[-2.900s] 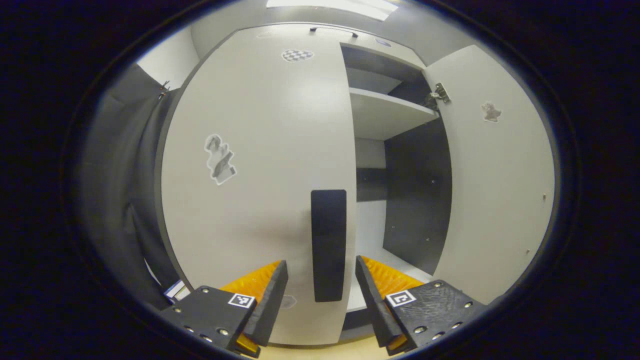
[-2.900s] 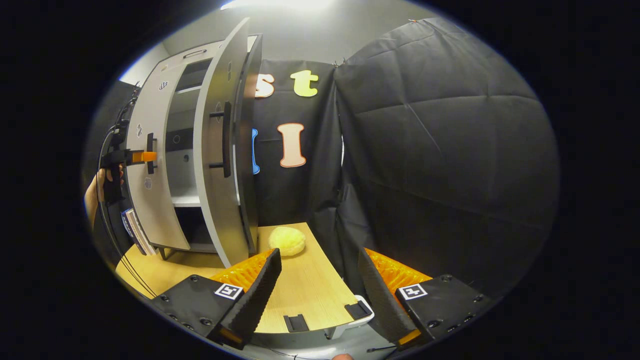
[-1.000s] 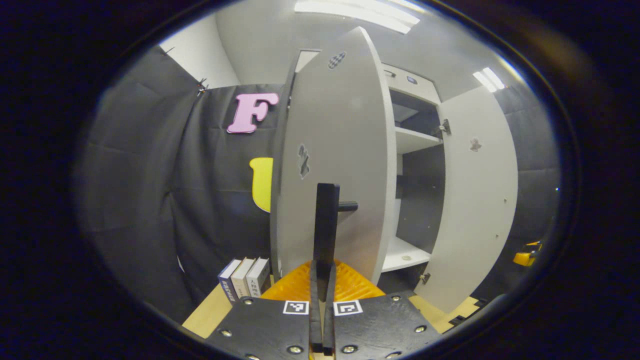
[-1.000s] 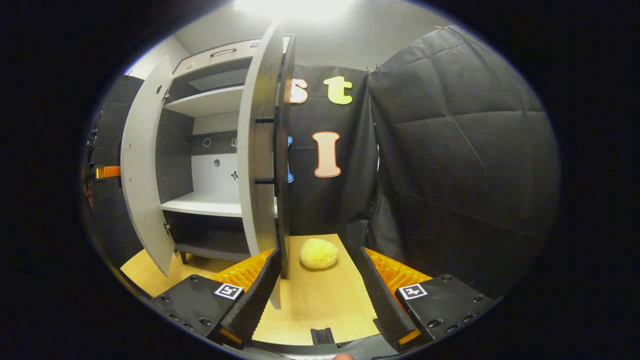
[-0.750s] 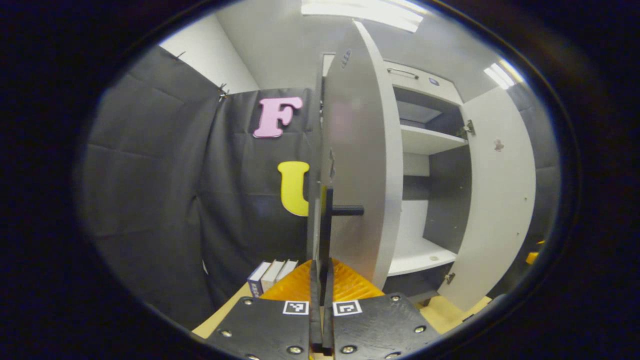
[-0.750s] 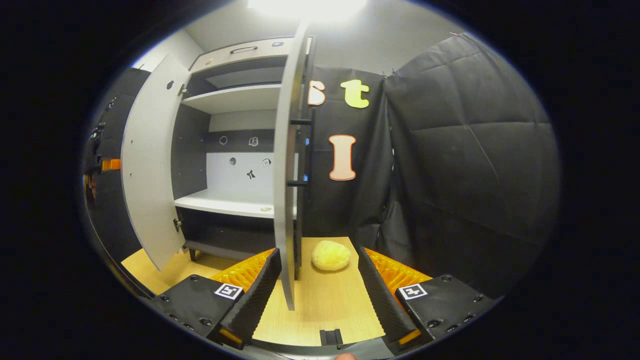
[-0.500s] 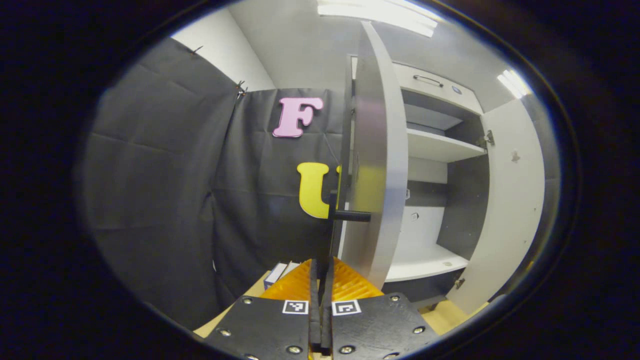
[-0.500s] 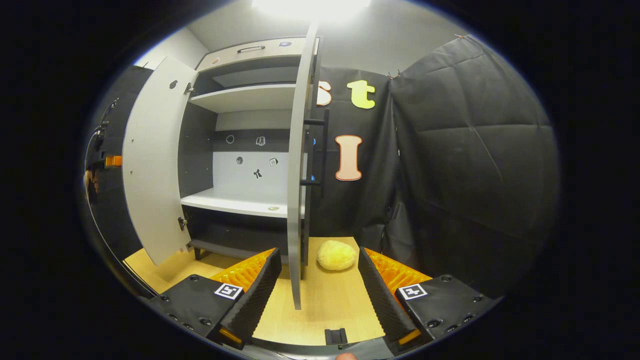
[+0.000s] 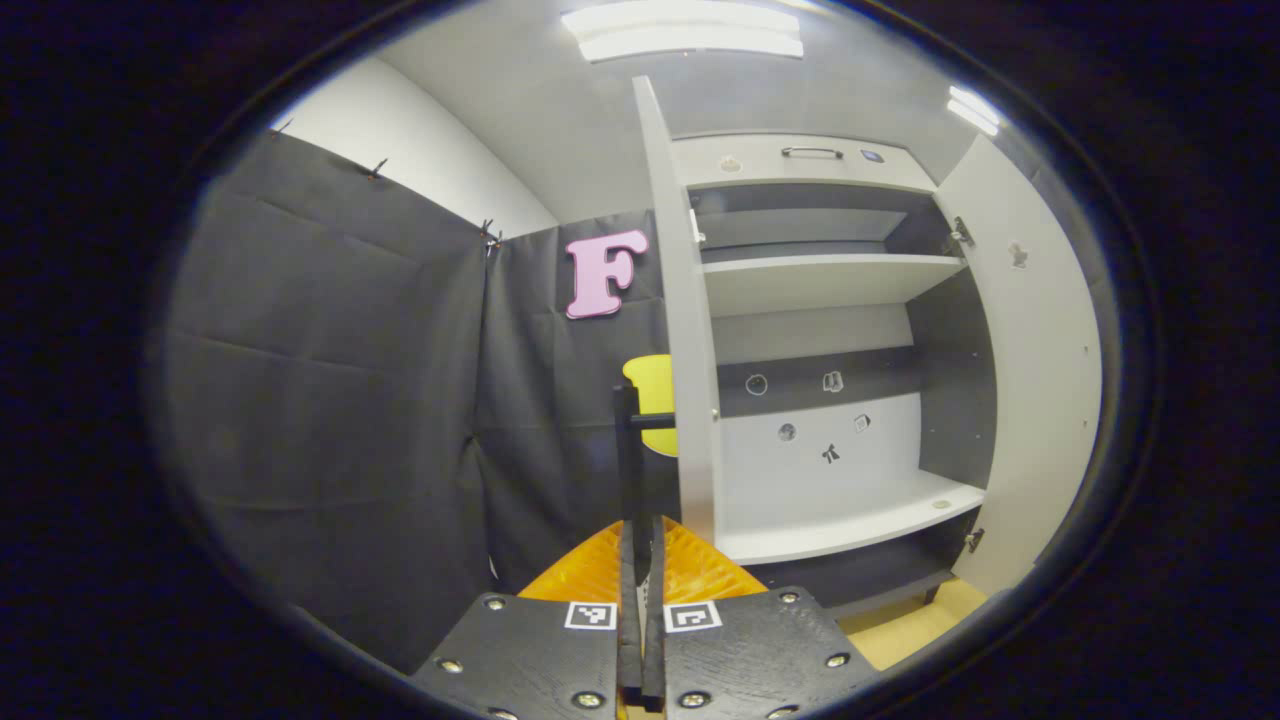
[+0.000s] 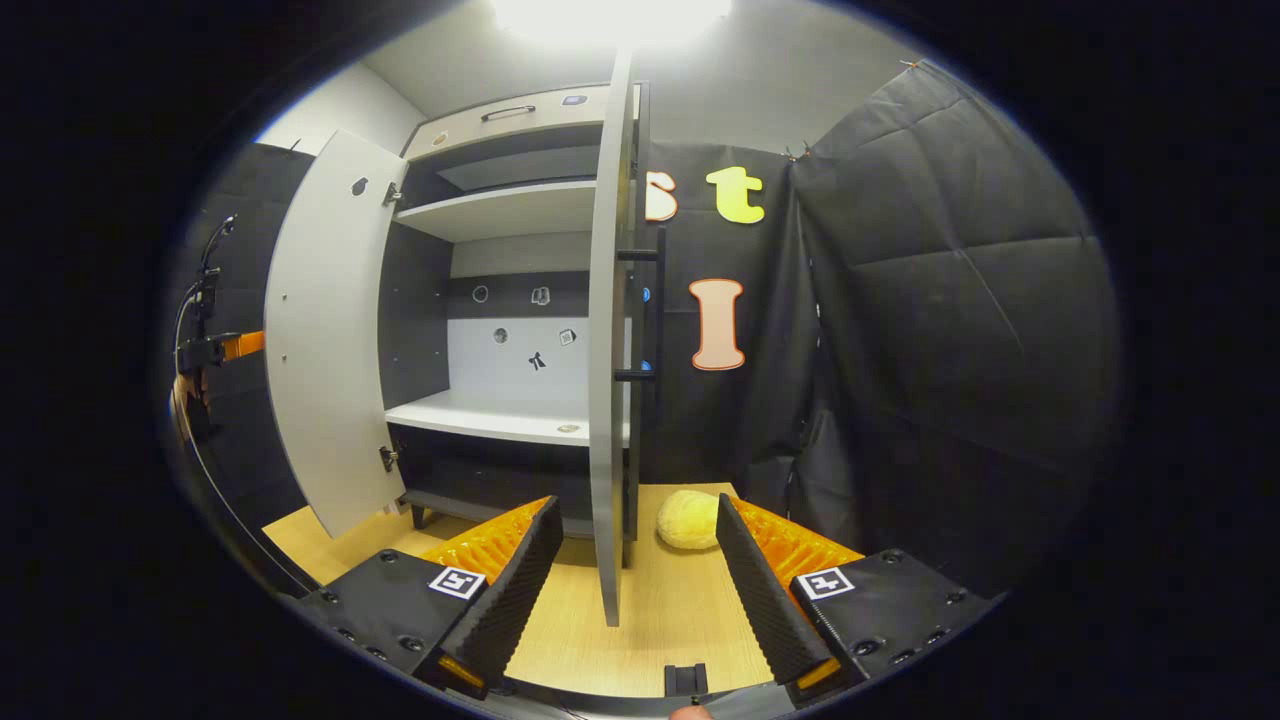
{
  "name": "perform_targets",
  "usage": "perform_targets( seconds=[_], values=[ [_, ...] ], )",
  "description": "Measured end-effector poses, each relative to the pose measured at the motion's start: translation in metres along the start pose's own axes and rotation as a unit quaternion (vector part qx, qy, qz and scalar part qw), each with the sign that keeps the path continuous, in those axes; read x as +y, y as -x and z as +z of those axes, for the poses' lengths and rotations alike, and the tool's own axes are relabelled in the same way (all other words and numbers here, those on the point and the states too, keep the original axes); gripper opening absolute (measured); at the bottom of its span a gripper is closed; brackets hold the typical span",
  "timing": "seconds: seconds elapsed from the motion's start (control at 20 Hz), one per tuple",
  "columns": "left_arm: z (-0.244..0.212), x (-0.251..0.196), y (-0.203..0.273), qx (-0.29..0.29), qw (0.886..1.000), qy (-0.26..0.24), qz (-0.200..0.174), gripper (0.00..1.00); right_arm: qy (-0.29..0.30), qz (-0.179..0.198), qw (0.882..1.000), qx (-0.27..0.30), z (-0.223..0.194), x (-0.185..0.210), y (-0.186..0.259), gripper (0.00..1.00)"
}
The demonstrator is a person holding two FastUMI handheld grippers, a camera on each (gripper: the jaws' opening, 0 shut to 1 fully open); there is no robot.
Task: Open the right door of the double-door shoe cabinet with the right hand, and open the left door with the left hand.
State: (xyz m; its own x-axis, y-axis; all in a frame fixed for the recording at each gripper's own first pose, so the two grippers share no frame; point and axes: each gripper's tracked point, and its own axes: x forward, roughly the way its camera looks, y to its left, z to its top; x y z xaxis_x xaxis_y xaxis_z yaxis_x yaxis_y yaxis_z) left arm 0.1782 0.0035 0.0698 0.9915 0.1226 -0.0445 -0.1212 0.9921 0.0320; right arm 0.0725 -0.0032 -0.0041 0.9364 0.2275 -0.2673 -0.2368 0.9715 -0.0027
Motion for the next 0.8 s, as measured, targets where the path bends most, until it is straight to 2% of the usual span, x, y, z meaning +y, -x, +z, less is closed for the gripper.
perform_targets(
  seconds=[0.05, 0.1, 0.25, 0.4, 0.8],
  values=[
    [0.001, -0.005, 0.012, -0.006, 1.0, -0.004, -0.002, 0.05, 0.003, 0.007, 1.0, -0.006, 0.003, 0.003, 0.0, 0.97],
    [0.003, -0.012, 0.025, -0.01, 1.0, -0.006, -0.008, 0.14, 0.006, 0.009, 1.0, -0.011, 0.004, 0.002, 0.0, 0.97],
    [0.01, -0.026, 0.061, -0.022, 1.0, -0.01, -0.02, 0.54, 0.016, 0.016, 0.999, -0.034, 0.014, 0.005, -0.003, 0.96],
    [0.014, -0.025, 0.096, -0.031, 0.999, -0.012, -0.028, 0.94, 0.002, 0.017, 0.998, -0.056, 0.022, 0.013, -0.002, 0.96],
    [-0.012, 0.003, 0.174, -0.006, 0.999, 0.014, -0.036, 0.95, -0.011, 0.025, 0.995, -0.095, 0.037, 0.034, 0.009, 0.96]
  ],
)
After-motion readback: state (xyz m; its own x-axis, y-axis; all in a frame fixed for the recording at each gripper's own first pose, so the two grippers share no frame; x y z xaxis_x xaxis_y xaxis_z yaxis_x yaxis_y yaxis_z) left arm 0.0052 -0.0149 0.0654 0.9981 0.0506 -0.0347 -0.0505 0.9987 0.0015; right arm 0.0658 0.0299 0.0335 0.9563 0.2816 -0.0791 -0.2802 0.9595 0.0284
